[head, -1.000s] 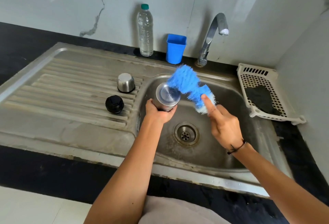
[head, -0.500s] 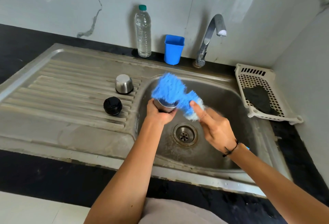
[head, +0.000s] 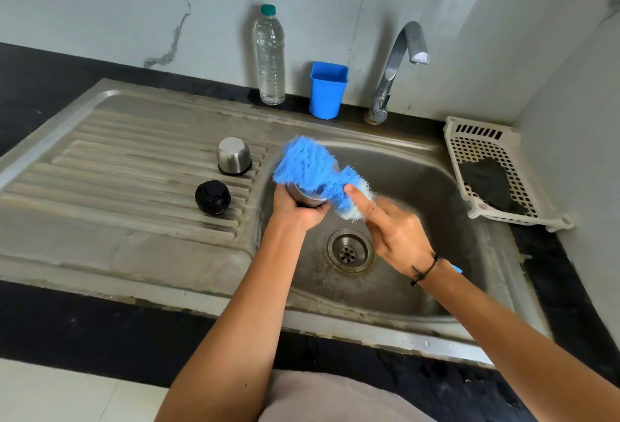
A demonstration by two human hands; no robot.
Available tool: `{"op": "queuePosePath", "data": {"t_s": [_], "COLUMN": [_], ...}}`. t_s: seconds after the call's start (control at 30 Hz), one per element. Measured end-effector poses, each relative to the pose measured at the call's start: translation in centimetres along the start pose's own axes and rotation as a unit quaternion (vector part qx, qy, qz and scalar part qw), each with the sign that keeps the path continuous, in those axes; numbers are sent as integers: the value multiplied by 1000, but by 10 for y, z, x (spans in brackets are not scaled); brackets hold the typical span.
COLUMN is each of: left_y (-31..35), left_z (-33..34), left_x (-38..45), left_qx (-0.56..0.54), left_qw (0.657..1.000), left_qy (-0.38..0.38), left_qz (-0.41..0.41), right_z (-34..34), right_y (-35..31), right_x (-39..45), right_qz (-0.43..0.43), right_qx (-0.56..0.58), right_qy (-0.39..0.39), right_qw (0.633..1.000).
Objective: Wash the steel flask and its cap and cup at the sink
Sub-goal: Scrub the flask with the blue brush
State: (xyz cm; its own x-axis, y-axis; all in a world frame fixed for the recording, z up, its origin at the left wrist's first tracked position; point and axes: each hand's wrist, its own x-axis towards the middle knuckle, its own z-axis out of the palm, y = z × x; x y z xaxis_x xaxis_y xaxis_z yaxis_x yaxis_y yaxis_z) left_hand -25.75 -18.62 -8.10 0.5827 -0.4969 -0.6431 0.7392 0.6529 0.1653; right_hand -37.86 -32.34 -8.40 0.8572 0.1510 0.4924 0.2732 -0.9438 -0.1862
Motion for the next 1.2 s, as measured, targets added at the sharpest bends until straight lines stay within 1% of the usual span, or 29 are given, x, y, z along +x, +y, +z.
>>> {"op": "queuePosePath", "data": {"t_s": [0.07,0.13,0.2,0.23,0.3,0.33,0.37,0.4,0.47,0.57,0.63,0.7,0.77,0.8,0.87,0.93,0.97,1.03,1.1,1.2], "left_y": [3,6,4,3,3,3,3,4,6,7,9,12,17,19,19,18,17,15,13,12], "left_z": [-2,-4,-6,-5,-3,0,3,6,13,22,25,26,24,23,23,23,23,25,26,25], "left_x": [0,-1,-5,-7,-7,-7,-9,-11,-15,-19,-21,-22,-22,-22,-23,-23,-22,-23,-23,-24], "left_qx": [-16,-27,-3,20,111,164,212,248,315,413,433,431,441,455,494,523,525,510,497,484], "left_qw": [1000,999,999,999,990,981,971,961,935,884,869,865,856,847,819,796,792,799,808,822], "left_qy": [13,21,-3,-31,-81,-90,-83,-75,-92,-122,-115,-108,-106,-108,-109,-107,-112,-120,-125,-109], "left_qz": [-3,-27,-42,-38,6,42,77,99,133,181,209,235,247,253,271,286,291,296,292,278], "right_z": [0,0,0,1,3,2,2,2,4,5,2,-1,-6,-9,-16,-19,-19,-16,-13,-10], "right_y": [8,16,18,18,15,13,14,15,18,20,20,20,24,26,26,26,27,31,39,52], "right_x": [3,6,5,5,4,4,5,5,7,11,14,16,19,22,30,39,41,42,39,31], "right_qz": [56,106,126,137,171,195,217,233,251,248,232,220,221,219,182,134,122,122,128,133], "right_qx": [19,37,51,70,127,155,180,203,257,318,333,329,301,284,237,178,152,129,130,127], "right_qy": [14,9,4,11,31,39,44,44,46,54,35,27,47,60,82,80,75,74,86,89], "right_qw": [998,994,991,988,977,968,959,950,932,914,913,918,927,932,951,972,978,981,979,979]}}
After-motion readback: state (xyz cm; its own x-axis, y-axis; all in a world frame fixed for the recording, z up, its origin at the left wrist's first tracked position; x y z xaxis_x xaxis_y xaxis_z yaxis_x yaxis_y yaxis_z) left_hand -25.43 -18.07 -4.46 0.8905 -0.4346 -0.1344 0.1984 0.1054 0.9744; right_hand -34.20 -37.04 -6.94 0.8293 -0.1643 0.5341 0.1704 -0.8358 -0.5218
